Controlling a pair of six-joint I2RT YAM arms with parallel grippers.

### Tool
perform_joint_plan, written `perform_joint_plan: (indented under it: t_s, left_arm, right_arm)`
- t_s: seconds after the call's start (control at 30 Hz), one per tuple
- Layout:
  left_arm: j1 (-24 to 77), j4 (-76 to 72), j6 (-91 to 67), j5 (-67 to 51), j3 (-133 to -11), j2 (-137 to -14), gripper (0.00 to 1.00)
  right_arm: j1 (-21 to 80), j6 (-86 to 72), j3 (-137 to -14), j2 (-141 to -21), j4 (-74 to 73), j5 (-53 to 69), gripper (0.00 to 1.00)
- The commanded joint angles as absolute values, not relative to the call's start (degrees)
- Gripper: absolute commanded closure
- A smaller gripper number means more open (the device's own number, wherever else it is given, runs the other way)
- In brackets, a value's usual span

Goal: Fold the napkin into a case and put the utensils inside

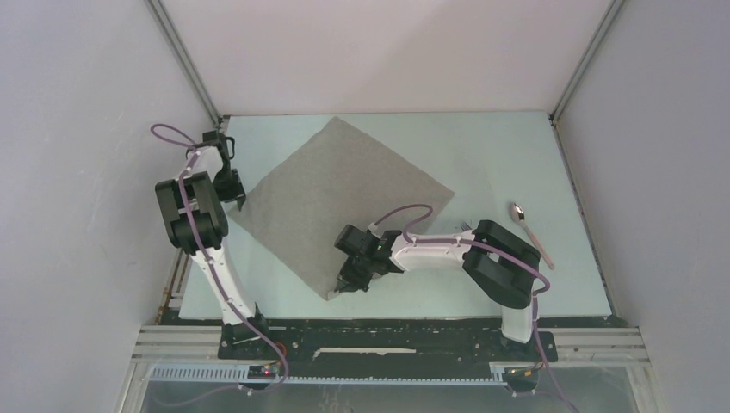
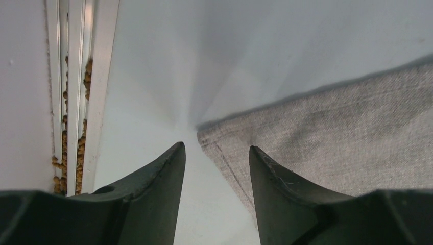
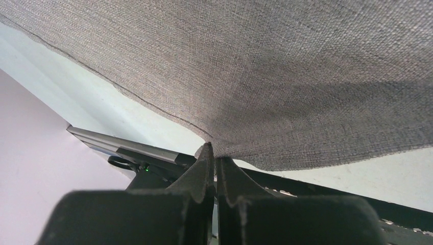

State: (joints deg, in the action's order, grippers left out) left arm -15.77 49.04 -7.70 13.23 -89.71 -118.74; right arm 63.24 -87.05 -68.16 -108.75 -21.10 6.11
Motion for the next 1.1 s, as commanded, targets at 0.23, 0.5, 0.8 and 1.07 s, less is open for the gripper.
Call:
perform_joint_plan:
  t_s: [0.23, 0.5, 0.8, 1.07]
  left_arm:
    - [-15.36, 57.37, -12.45, 10.88, -100.18, -124.5, 0.37]
    - [-15.3, 52.35, -17.4, 8.73, -92.65, -119.48, 0.35]
    - [-15.3, 41.92, -29.63, 9.0, -74.94, -105.1, 0.44]
    - [-17.41, 34.4, -32.82, 9.1, -65.51, -97.76, 0.43]
  right_arm:
    - [62.26, -87.32, -65.93, -104.7, -19.17, 5.81, 1.0]
    - [61.36, -88.27, -59.32, -97.76, -19.91, 1.61, 1.0]
    - [59.47, -89.59, -52.84, -94.09, -18.42, 1.94, 1.0]
    - [57.28, -90.17, -46.77, -88.85, -17.7, 0.36, 1.0]
